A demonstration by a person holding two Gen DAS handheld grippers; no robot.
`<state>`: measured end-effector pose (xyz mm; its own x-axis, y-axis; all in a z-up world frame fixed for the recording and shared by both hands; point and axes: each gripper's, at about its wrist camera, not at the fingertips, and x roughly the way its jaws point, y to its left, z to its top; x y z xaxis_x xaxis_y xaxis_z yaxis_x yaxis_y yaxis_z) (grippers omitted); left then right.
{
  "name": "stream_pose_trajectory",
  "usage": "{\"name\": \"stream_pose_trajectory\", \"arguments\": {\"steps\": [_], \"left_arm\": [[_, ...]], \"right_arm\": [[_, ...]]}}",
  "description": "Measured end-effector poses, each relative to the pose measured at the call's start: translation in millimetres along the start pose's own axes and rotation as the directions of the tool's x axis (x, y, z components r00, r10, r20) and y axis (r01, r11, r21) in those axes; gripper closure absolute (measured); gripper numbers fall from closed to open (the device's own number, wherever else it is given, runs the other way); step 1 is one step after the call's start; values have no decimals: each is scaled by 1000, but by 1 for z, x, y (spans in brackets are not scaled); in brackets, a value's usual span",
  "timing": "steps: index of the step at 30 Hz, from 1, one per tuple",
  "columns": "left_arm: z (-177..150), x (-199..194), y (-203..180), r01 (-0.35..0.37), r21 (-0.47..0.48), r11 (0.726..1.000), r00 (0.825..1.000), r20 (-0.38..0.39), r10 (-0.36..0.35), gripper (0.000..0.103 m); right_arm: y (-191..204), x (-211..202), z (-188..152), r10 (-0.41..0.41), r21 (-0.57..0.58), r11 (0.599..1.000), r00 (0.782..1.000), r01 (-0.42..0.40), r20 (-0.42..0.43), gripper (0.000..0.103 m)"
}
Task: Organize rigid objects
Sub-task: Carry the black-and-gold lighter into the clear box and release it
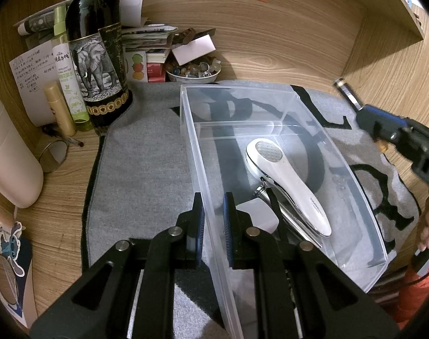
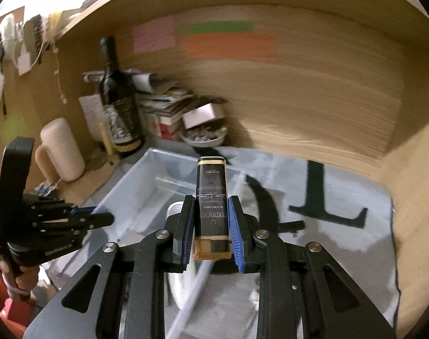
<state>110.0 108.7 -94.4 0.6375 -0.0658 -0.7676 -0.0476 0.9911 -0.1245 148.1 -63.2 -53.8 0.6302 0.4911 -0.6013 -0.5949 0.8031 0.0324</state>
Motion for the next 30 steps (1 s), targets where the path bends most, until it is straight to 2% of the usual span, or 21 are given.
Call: {"name": "stream_pose_trajectory", "arguments": {"steps": [10,19,24,30], "left_arm": [[0,0,0,1,0,1000,1000,0,-1,91],[0,0,0,0,0,1000,1000,0,0,91],[0,0,0,-1,1,1000,1000,0,1,91],[0,0,0,-1,0,1000,1000,0,1,91]], "right_arm": [[27,32,-9,55,-63,996,993,-62,-105,81],[39,54,-20,68,-106,990,972,-93,-224,81],[38,52,-19,69,-97,991,971,-93,-230,81],[27,35,-12,59,-60,996,982,-71,-178,71]]}}
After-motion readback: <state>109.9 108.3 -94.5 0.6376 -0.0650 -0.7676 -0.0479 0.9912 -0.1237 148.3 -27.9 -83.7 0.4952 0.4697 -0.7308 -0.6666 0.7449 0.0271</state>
